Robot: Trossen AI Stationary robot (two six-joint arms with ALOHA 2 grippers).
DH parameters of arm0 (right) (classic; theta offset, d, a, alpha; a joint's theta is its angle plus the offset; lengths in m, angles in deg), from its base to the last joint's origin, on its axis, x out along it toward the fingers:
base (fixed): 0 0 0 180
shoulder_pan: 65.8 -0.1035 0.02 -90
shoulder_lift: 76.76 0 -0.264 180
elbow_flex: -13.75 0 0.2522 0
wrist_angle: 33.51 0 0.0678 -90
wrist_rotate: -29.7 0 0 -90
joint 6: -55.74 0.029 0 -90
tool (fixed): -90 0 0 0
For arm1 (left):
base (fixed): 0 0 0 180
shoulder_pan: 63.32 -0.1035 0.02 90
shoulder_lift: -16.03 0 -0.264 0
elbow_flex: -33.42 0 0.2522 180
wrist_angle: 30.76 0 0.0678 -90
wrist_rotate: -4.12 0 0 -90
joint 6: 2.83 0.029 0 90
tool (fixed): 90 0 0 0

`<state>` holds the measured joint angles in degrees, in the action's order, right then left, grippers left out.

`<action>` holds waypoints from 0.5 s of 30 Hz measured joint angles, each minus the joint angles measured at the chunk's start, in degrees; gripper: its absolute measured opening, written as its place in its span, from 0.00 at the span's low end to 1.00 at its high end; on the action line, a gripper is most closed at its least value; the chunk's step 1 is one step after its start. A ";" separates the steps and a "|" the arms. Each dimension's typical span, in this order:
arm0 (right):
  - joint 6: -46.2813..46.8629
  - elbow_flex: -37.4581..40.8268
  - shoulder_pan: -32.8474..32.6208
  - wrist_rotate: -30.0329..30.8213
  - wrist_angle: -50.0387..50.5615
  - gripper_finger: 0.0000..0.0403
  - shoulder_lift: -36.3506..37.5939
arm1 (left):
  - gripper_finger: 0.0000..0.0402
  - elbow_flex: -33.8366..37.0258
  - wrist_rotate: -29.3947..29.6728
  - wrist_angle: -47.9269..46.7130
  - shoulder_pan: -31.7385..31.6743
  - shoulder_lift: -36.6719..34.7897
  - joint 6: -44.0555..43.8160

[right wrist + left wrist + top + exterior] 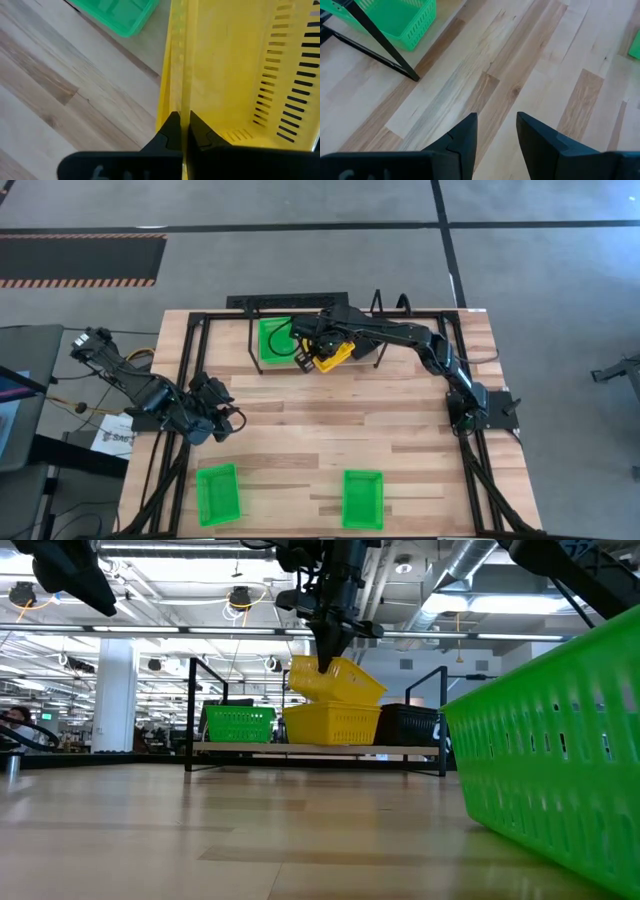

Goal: Stack baskets on shelf by color
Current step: Stack the yellow bin on top of the yellow bins on the shelf

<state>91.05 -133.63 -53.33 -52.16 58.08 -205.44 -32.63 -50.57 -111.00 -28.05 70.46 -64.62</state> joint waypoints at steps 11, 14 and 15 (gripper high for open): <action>0.17 0.00 0.00 0.09 -0.50 0.01 0.00 | 0.31 0.00 0.04 0.00 0.00 0.00 0.00; 0.21 0.00 0.00 0.09 -0.48 0.01 0.00 | 0.31 0.00 0.04 -0.01 0.00 0.00 0.00; 0.20 0.00 0.00 0.09 -0.48 0.01 0.00 | 0.31 0.00 0.04 0.00 0.00 0.00 0.00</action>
<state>91.25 -133.63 -53.33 -52.07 57.60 -205.44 -32.63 -50.53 -111.00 -28.05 70.46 -64.61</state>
